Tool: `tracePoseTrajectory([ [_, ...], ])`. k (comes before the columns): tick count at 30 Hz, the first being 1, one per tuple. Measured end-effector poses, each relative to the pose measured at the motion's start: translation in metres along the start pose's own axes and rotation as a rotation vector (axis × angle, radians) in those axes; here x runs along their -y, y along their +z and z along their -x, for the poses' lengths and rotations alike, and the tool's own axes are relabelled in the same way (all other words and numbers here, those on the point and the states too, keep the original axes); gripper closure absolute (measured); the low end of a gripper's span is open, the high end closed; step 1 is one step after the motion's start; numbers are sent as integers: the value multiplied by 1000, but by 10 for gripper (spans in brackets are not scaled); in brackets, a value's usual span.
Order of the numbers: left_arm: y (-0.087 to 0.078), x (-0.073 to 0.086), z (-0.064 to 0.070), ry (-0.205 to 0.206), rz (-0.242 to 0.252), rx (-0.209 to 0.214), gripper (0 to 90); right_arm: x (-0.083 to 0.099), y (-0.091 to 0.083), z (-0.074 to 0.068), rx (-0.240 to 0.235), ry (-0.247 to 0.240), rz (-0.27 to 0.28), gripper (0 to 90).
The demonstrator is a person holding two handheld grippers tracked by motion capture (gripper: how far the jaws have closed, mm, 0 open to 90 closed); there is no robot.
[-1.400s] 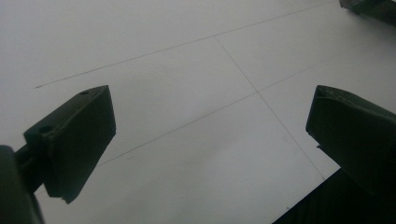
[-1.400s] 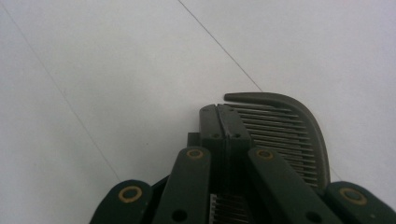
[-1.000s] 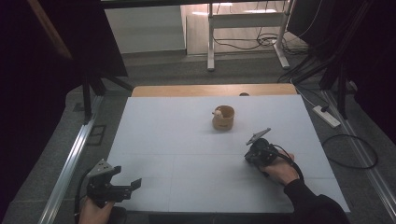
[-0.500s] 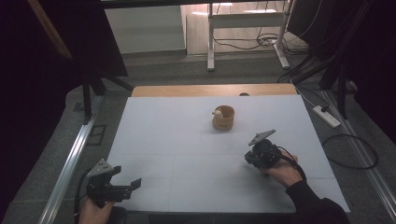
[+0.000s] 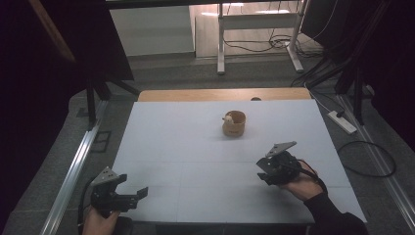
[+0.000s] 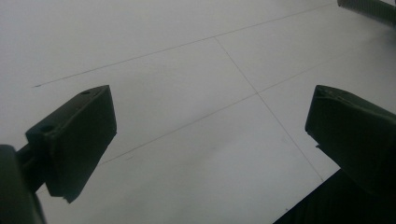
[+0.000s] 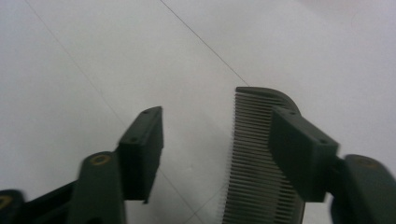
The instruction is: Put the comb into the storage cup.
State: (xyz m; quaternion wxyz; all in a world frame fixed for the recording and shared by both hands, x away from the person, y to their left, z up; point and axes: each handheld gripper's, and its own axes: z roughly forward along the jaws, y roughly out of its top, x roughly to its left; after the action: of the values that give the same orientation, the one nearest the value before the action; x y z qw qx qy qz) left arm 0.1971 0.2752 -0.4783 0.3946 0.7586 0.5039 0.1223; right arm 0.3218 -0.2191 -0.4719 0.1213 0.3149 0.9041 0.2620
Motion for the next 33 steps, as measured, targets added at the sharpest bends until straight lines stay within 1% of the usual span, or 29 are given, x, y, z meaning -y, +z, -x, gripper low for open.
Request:
tracePoseTrajectory([
  [1,0,0,0,-1,0,-1,28,0,-1,0,4,3,2,293],
  [2,0,0,0,-2,1,0,28,0,-2,0,2,16,6,286],
  [4,0,0,0,-3,2,0,28,2,-4,0,-4,24,9,283],
  [6,0,0,-1,-4,2,1,28,4,-6,0,-1,26,9,257],
  [10,0,0,0,-4,2,-1,28,8,-9,0,0,45,2,189],
  [12,0,0,0,-4,2,0,28,10,-10,1,-8,53,-4,153],
  [16,0,0,-1,-6,3,1,28,15,-13,2,-9,74,-3,87],
  [18,0,0,-1,-5,3,1,28,18,-14,2,-2,79,4,64],
  [23,0,0,-1,-6,2,2,28,26,-17,4,19,90,2,0],
  [25,0,0,-1,-6,2,2,28,29,-19,5,35,88,6,0],
  [33,0,0,-1,-5,1,1,28,40,-29,9,58,120,15,0],
])
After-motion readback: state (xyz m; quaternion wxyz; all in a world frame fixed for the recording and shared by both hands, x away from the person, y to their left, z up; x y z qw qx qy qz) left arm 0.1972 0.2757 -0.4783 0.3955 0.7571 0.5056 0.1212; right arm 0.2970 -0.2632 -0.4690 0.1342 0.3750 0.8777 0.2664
